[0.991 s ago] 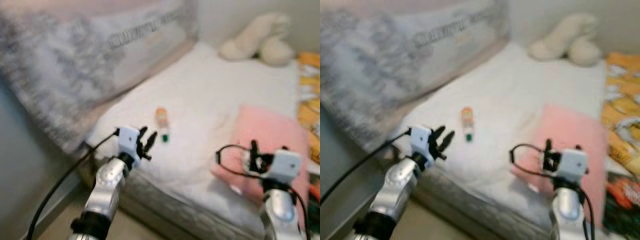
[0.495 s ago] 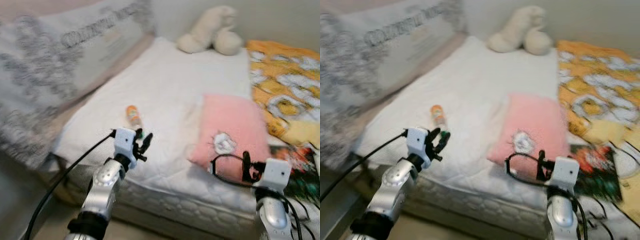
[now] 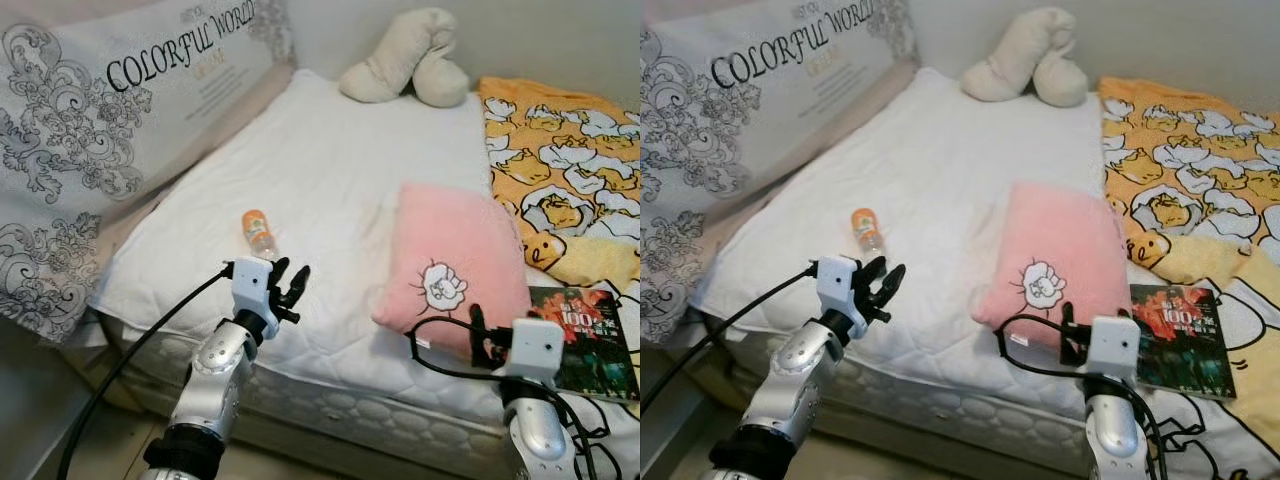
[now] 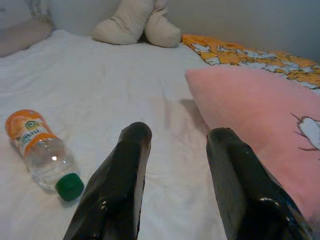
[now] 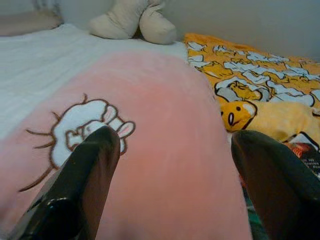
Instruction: Clean up the room
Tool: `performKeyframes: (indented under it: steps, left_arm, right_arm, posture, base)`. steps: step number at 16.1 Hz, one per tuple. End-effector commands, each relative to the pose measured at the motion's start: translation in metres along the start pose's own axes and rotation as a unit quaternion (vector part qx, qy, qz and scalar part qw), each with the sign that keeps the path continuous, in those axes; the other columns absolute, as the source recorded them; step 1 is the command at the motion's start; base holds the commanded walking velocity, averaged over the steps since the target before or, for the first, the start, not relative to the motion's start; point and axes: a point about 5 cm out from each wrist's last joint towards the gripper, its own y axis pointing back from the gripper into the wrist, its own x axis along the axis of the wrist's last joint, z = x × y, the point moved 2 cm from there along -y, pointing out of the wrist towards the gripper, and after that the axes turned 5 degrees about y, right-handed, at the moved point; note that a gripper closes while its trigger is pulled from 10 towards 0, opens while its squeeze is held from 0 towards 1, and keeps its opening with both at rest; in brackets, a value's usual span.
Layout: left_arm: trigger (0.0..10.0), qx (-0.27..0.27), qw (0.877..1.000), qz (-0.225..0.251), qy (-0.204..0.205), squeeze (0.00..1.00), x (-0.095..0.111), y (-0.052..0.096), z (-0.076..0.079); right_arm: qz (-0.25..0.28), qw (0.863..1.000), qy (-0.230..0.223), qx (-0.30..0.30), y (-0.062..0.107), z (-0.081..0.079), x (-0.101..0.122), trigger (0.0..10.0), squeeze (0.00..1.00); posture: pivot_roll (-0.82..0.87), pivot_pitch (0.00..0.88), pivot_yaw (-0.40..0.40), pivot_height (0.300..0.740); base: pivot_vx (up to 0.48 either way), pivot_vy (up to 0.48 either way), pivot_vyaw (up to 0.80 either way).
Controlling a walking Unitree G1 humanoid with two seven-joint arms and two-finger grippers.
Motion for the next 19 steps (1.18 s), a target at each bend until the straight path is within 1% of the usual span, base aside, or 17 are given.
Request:
performKeyframes:
  steps: [1, 2, 3, 5, 7, 9, 10, 12, 14, 18, 19]
  left_arm:
    - [10.0, 0.008, 1.000, -0.010, -0.024, 0.00, -0.001, -0.005, 0.000]
    - [10.0, 0.022, 0.999, -0.010, -0.021, 1.00, -0.001, -0.004, -0.005]
    - [10.0, 0.024, 1.000, -0.009, -0.017, 1.00, 0.000, -0.004, -0.006]
    - [10.0, 0.030, 0.999, -0.015, -0.033, 1.00, -0.001, -0.004, -0.009]
    - [10.0, 0.026, 0.999, -0.017, -0.014, 1.00, -0.003, -0.003, -0.007]
    - [10.0, 0.025, 0.999, -0.017, -0.016, 1.00, -0.004, -0.003, -0.007]
    - [10.0, 0.013, 1.000, -0.014, -0.017, 1.00, -0.004, -0.004, -0.003]
    - [10.0, 0.008, 1.000, -0.010, -0.016, 1.00, -0.003, -0.004, -0.002]
    - [10.0, -0.004, 1.000, -0.005, -0.007, 1.00, -0.002, -0.005, 0.001]
    - [10.0, -0.031, 0.999, -0.010, -0.004, 1.00, -0.003, -0.005, 0.007]
    - [10.0, -0.035, 0.999, -0.013, -0.007, 0.27, -0.005, -0.005, 0.009]
  right_arm:
    - [0.011, 1.000, 0.005, -0.003, -0.002, 0.003, 0.004, 10.0, 0.00]
    - [0.010, 1.000, 0.001, -0.004, -0.002, 0.003, 0.004, 10.0, 0.00]
    - [0.010, 1.000, 0.000, -0.005, -0.002, 0.003, 0.004, 10.0, 0.00]
    - [0.006, 1.000, -0.005, -0.009, -0.001, 0.003, 0.002, 10.0, 0.00]
    - [0.004, 1.000, -0.003, -0.011, 0.000, 0.004, 0.001, 10.0, 0.00]
    - [0.004, 1.000, -0.001, -0.011, 0.000, 0.005, 0.001, 10.0, 0.00]
    - [0.004, 1.000, 0.002, -0.012, 0.001, 0.005, 0.001, 10.0, 0.00]
    - [0.004, 1.000, 0.002, -0.013, 0.001, 0.005, 0.001, 10.0, 0.00]
    - [-0.001, 1.000, 0.015, -0.009, 0.001, 0.005, 0.000, 10.0, 0.00]
    - [-0.004, 1.000, 0.016, -0.013, 0.002, 0.007, -0.002, 10.0, 0.00]
    - [-0.009, 1.000, 0.015, -0.009, 0.002, 0.007, -0.004, 10.0, 0.00]
  posture:
    - [0.10, 0.000, 0.013, 0.740]
    - [0.11, 0.000, 0.014, 0.740]
    - [0.11, 0.000, 0.014, 0.740]
    - [0.10, 0.000, 0.015, 0.740]
    - [0.10, 0.000, 0.018, 0.740]
    - [0.10, 0.000, 0.020, 0.740]
    - [0.09, 0.000, 0.022, 0.740]
    - [0.09, 0.000, 0.022, 0.740]
    - [0.09, 0.000, 0.021, 0.740]
    - [0.09, 0.000, 0.020, 0.740]
    - [0.09, 0.000, 0.020, 0.740]
  base:
    - [0.000, 0.000, 0.00]
    - [0.000, 0.000, 0.00]
    - [0.000, 0.000, 0.00]
    - [0.000, 0.000, 0.00]
    - [0.000, 0.000, 0.00]
    - [0.000, 0.000, 0.00]
    - [0.000, 0.000, 0.00]
    - [0.000, 0.000, 0.00]
    - [0.000, 0.000, 0.00]
    - [0.000, -0.451, -0.78]
    - [0.000, -0.435, -0.79]
